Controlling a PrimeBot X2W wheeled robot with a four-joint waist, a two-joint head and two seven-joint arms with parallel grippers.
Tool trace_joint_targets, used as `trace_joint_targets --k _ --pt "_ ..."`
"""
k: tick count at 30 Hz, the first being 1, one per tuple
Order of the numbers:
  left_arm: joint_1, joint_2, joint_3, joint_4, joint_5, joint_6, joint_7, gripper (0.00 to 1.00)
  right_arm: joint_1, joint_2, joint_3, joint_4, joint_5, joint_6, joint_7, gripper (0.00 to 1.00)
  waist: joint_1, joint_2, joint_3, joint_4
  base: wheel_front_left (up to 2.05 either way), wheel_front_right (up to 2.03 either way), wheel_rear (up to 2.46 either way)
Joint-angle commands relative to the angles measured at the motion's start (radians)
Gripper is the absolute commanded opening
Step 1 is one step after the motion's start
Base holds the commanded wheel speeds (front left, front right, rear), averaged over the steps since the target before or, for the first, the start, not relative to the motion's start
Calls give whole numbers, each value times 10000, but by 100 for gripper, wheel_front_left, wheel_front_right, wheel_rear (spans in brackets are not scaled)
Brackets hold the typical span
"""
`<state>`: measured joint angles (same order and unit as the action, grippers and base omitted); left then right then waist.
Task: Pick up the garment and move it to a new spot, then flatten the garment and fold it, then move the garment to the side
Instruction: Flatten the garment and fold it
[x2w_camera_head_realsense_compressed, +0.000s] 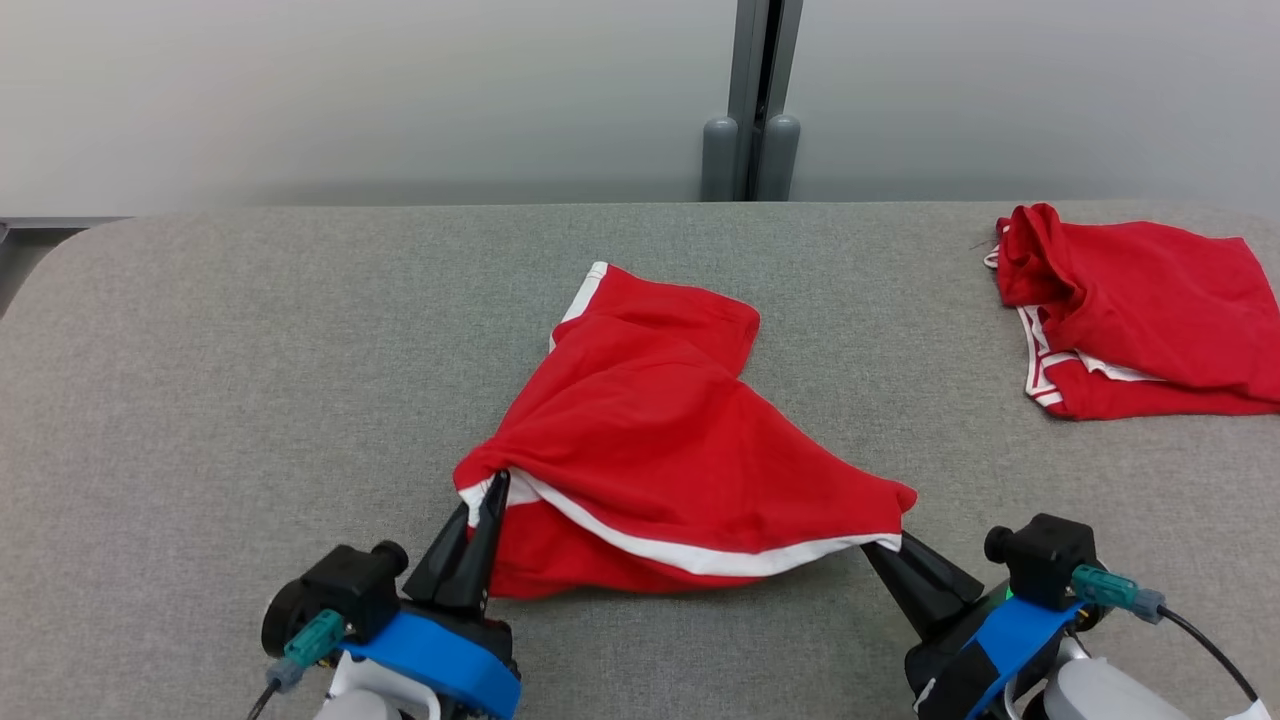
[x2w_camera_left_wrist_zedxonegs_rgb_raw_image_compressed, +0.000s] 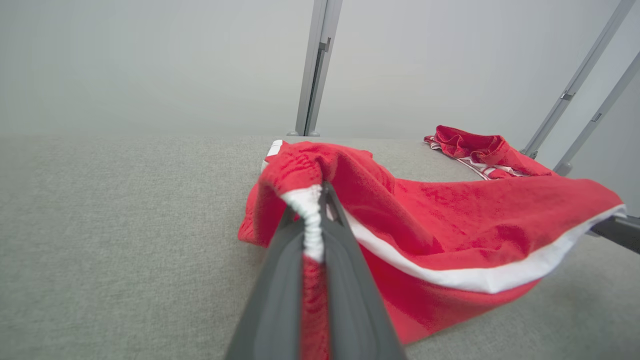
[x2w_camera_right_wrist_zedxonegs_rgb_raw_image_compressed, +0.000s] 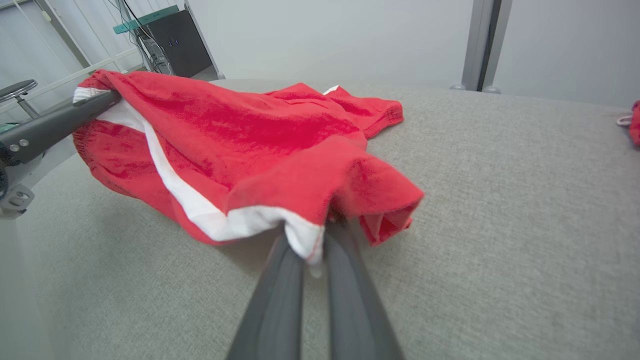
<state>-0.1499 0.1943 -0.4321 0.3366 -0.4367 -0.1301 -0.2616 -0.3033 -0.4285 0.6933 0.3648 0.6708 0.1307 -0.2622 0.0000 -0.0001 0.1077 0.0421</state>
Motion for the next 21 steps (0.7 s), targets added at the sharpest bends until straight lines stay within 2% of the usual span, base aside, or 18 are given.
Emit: trace_joint_targets --k 1,6,10,15,19,21 --pt "-279 73 116 -125 -102 -10 -43 0 -69 -165 -1 -214 -18 1 -32 0 0 1 -30 -23 0 0 0" --pt "-1304 296 135 -267 -444 -10 -43 0 -687 -340 -31 -683 20 1 -32 0 0 1 122 -56 0 0 0" --pt "-2855 721 -283 -22 -1124 -10 -43 0 -1956 -313 -84 -432 80 3 -30 0 0 1 538 -148 0 0 0" --pt "-5618 1457 -1218 484 -2584 -10 290 0 -4676 51 412 512 432 1 107 0 0 1 1383 -406 0 0 0" --pt "-8033 1727 -1506 991 -3931 -10 746 0 -7112 473 611 1554 996 3 465 0 0 1 2156 -534 0 0 0" --pt "-9222 1827 -1784 1270 -4191 -10 945 0 -8351 612 617 2144 1201 1 625 0 0 1 2559 -589 0 0 0"
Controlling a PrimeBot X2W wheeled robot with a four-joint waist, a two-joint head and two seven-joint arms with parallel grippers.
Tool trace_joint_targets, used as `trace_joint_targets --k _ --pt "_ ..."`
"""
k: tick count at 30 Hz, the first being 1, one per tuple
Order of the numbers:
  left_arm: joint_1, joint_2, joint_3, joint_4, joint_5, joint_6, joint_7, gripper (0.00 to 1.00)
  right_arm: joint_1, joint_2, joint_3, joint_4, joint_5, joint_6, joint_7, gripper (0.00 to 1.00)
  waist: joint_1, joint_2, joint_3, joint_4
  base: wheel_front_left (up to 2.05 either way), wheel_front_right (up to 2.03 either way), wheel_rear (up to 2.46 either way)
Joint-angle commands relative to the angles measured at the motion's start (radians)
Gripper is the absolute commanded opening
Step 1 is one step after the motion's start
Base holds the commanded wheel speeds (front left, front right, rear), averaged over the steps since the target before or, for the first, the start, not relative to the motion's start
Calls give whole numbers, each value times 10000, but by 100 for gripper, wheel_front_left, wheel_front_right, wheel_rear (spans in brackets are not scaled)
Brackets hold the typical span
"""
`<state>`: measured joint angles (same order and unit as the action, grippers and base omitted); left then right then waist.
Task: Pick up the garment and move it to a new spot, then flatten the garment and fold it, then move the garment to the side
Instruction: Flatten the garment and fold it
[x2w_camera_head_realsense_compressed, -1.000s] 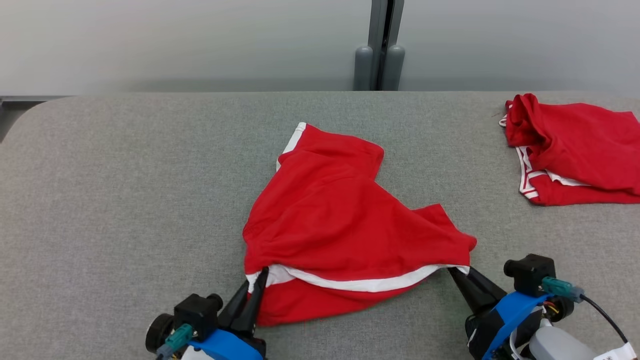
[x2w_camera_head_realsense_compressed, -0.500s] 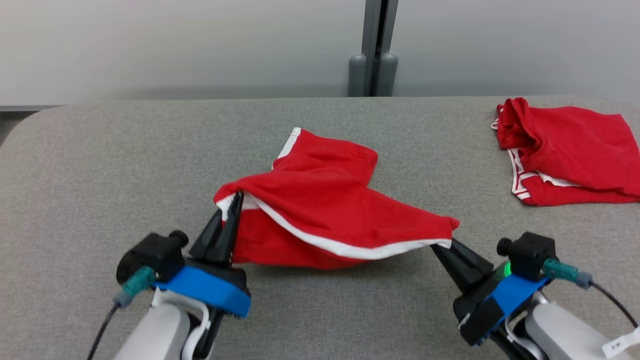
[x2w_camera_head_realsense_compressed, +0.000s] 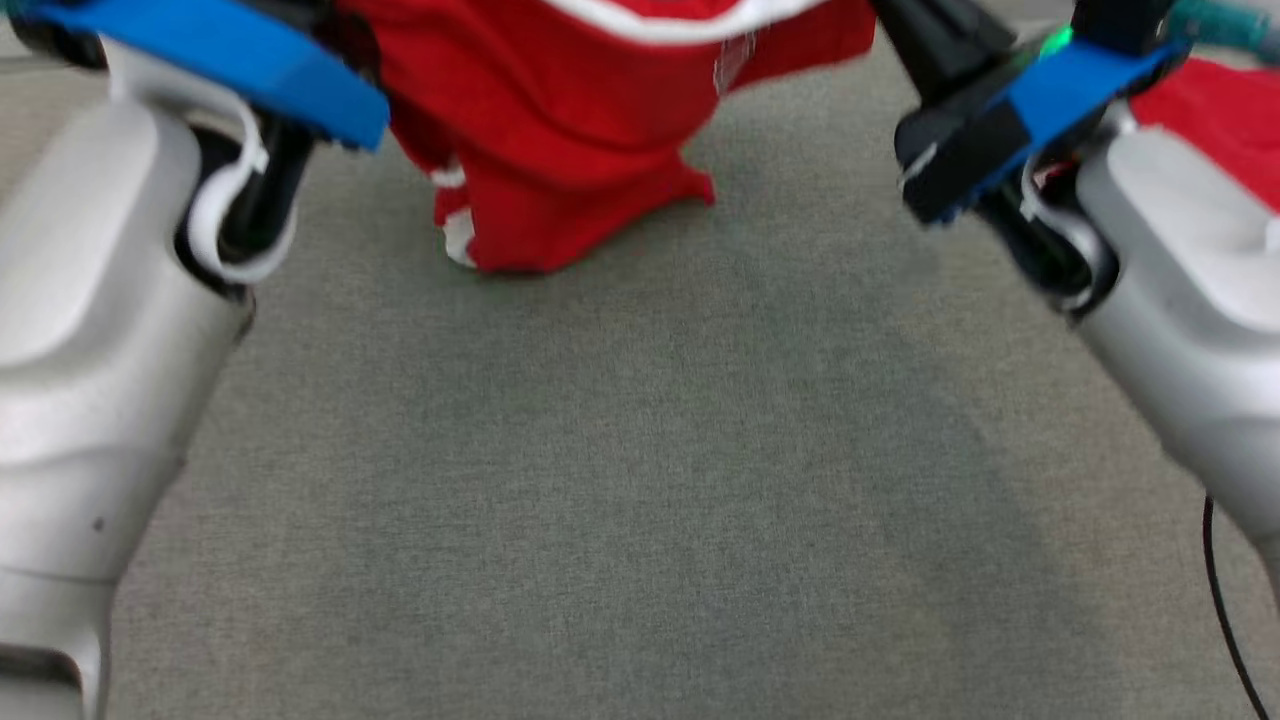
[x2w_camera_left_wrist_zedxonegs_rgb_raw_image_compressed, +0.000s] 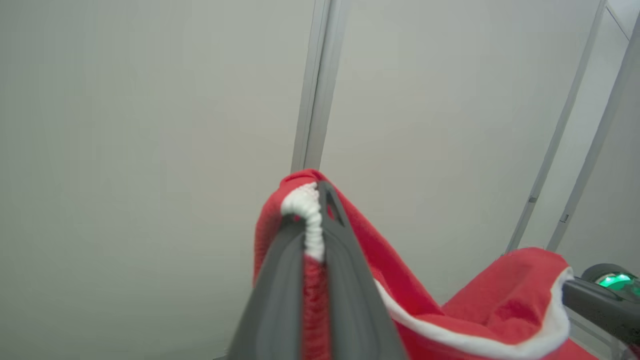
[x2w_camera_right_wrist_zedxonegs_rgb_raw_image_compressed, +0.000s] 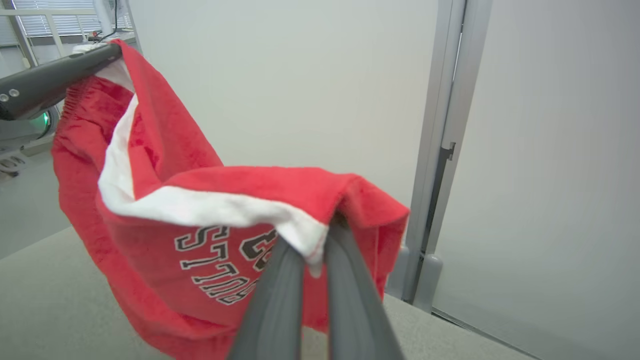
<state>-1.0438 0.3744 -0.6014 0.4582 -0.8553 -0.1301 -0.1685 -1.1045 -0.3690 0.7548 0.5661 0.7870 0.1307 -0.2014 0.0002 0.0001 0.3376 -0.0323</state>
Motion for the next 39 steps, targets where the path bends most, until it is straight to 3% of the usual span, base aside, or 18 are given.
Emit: trace_joint_targets --k 1,10,17,21,27,34,39 --pt "-895 51 -287 177 -101 -10 77 0 -932 119 -66 451 158 1 25 0 -2 -1 440 131 0 0 0" --pt "-4520 176 -1477 1257 -899 -10 -504 0 -4512 751 -598 2967 368 3 -378 0 -2 -1 1459 16 0 0 0" --pt "-4437 356 -2105 1565 -1631 -11 -893 0 -4378 1075 -247 3561 517 1 -576 0 -2 -1 1497 -42 0 0 0" --pt "-3425 545 -2471 1304 -1818 -11 -964 0 -3432 1002 487 3485 621 3 -608 0 -2 -1 1372 -22 0 0 0" --pt "-470 591 -1455 86 -1271 -11 -969 0 -1276 635 901 2731 821 3 -639 0 -2 -1 1008 40 0 0 0" --pt "3607 325 -324 -1770 -291 -11 -972 0 2069 -58 461 1021 513 1 -643 0 -2 -1 240 147 0 0 0" --pt "6082 272 -508 -2553 220 -11 -971 0 4457 -529 249 -24 302 3 -644 0 -2 -1 -474 208 0 0 0"
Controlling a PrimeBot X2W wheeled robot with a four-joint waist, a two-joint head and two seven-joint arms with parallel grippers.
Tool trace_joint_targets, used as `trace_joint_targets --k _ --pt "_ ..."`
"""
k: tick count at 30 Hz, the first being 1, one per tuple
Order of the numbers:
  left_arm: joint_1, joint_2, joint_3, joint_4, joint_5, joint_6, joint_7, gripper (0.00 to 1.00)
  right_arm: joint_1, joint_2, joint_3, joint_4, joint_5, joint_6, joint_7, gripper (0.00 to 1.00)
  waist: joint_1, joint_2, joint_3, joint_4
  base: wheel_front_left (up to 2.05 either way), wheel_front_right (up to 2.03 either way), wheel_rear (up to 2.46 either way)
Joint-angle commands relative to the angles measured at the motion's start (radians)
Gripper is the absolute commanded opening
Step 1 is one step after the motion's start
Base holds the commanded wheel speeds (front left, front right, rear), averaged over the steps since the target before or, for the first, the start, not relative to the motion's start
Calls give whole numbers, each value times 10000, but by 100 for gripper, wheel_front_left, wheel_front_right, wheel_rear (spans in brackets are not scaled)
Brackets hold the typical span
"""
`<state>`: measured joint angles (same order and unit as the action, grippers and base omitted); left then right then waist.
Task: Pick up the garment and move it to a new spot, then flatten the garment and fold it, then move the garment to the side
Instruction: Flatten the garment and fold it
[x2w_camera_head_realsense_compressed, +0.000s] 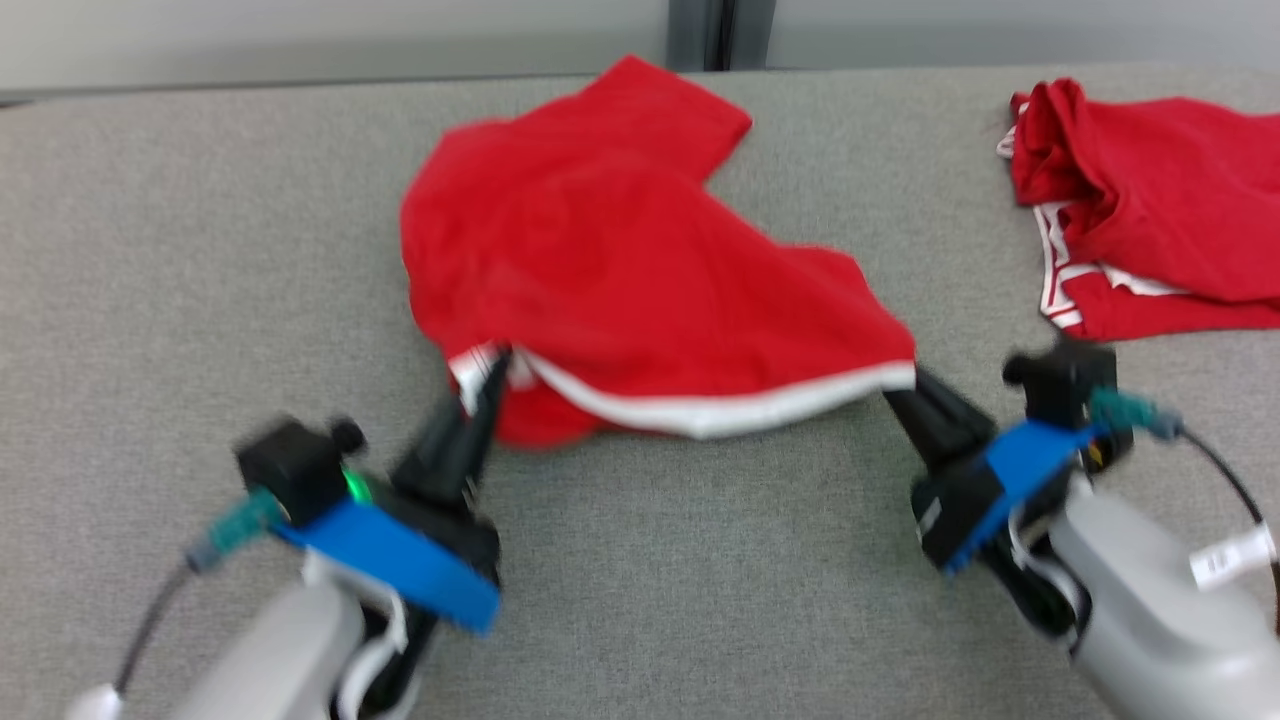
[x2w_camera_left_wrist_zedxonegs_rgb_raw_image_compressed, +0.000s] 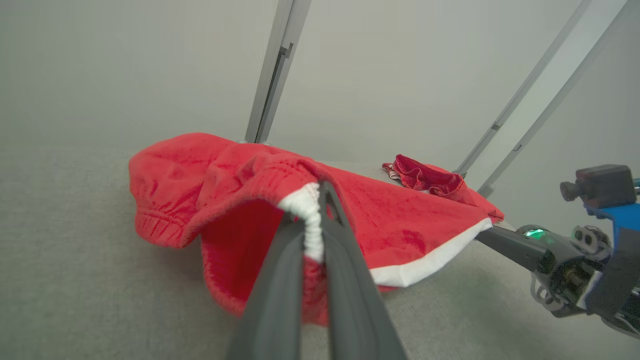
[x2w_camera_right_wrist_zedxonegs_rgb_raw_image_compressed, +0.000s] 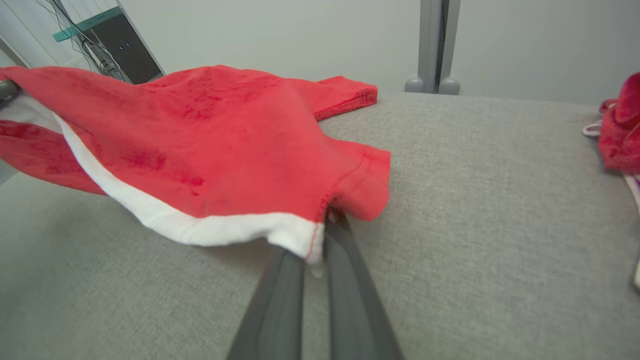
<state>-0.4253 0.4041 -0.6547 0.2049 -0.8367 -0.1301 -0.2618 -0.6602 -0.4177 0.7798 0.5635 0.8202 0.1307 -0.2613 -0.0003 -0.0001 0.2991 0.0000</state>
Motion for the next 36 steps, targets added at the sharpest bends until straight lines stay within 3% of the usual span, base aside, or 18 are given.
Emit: trace_joint_targets --k 1,13,21,27,36 --pt "304 -11 -133 -99 119 -11 -39 0 443 -165 -71 -158 -45 1 -46 0 3 1 -242 -90 0 0 0" --pt "3631 -18 20 -719 561 -11 -40 0 4169 -1093 -576 -1914 -188 3 -46 0 3 1 -1483 -72 0 0 0" --pt "4796 56 -64 -955 751 -11 -40 0 5898 -1026 -1612 -2641 -234 3 117 0 3 1 -2025 48 0 0 0" --pt "4612 -114 -52 -1017 859 -11 -40 0 5888 -878 -2328 -2863 -568 3 470 0 3 1 -2172 165 0 0 0" --pt "3737 -429 104 -1201 955 -11 -40 0 4396 -986 -2993 -2748 -851 3 1062 0 3 1 -1947 764 0 0 0"
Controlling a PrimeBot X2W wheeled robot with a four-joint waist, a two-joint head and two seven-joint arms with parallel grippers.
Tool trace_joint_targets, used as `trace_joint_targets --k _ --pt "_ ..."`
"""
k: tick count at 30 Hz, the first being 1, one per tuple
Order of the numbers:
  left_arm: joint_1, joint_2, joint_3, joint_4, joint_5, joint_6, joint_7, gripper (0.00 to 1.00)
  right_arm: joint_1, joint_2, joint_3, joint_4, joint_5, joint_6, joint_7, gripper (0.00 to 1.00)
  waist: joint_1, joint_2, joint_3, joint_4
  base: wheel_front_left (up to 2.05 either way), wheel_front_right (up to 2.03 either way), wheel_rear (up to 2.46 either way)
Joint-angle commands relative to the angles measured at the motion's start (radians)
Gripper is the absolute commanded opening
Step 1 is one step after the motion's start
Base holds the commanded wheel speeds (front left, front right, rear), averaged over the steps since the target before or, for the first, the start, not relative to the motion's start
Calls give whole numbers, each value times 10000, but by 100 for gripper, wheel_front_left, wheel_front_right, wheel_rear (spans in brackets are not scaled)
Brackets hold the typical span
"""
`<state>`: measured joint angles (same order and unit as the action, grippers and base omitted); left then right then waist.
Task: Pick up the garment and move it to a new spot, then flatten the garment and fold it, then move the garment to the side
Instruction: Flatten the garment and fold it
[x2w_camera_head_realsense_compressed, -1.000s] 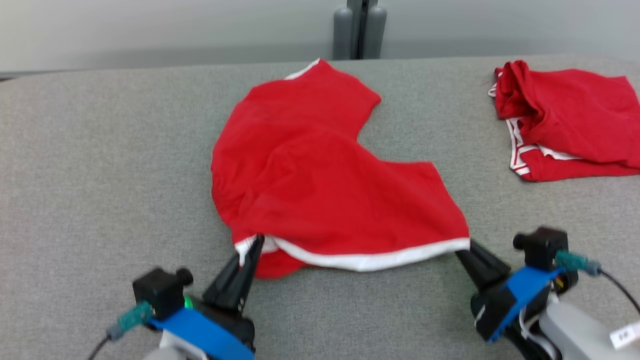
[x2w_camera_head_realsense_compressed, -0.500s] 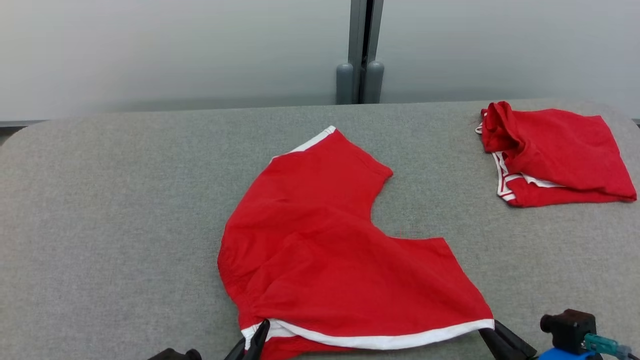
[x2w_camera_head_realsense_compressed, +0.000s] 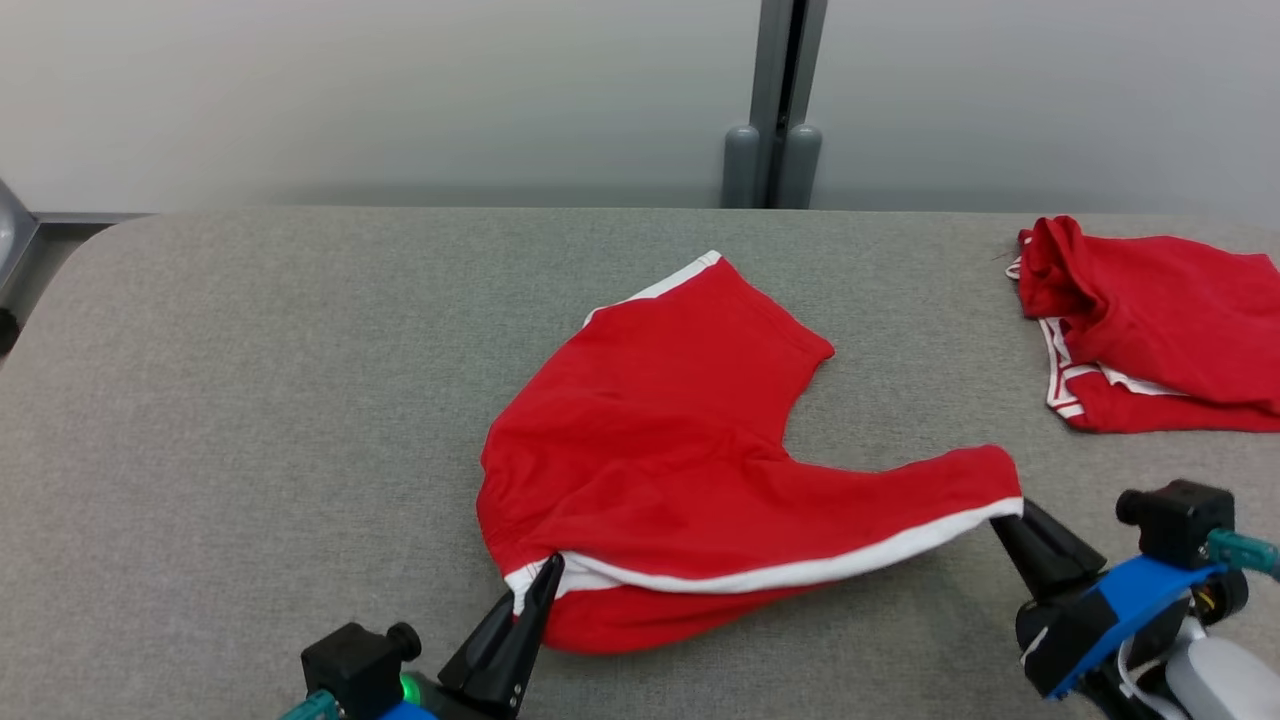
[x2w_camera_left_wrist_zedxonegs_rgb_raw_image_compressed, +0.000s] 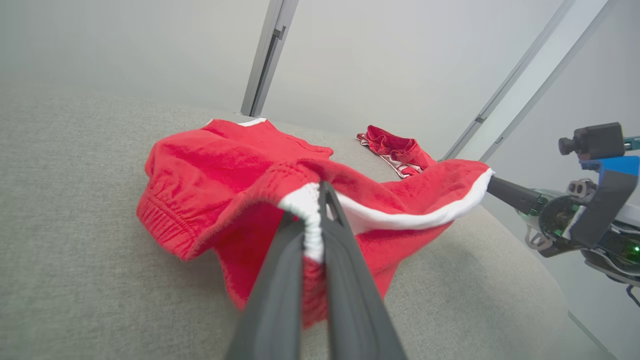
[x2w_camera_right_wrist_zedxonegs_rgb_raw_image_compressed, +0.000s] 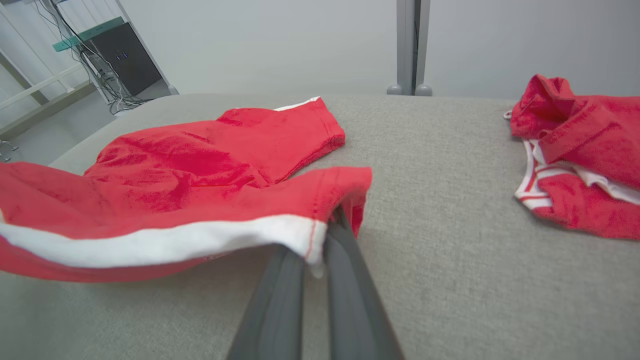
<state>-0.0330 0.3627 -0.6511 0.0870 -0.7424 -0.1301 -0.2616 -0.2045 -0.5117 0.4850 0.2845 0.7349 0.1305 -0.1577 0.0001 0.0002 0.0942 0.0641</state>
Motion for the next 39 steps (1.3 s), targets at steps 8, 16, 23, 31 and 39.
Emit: trace_joint_targets --k 8,16,23,31,39 --pt "-1209 -269 144 98 -204 -11 -42 0 -2234 -66 51 747 158 5 825 0 -1 -2 709 701 0 0 0" --pt "-2384 -673 496 585 -612 -11 -43 0 -4771 199 845 2110 32 5 1544 0 -1 -2 1761 1243 0 0 0" --pt "-3284 -1077 868 1186 -781 -11 -43 0 -6952 611 1685 3906 100 5 1924 0 -1 -2 2555 1628 0 0 0" --pt "-4230 -1720 1051 1826 -794 -11 -43 0 -9105 1023 2405 5960 404 5 1932 0 -1 -2 3379 2132 0 0 0" --pt "-4632 -2058 1133 2227 -728 -11 -43 0 -10066 1338 2973 7229 512 3 1967 0 -1 -2 3770 2275 0 0 0"
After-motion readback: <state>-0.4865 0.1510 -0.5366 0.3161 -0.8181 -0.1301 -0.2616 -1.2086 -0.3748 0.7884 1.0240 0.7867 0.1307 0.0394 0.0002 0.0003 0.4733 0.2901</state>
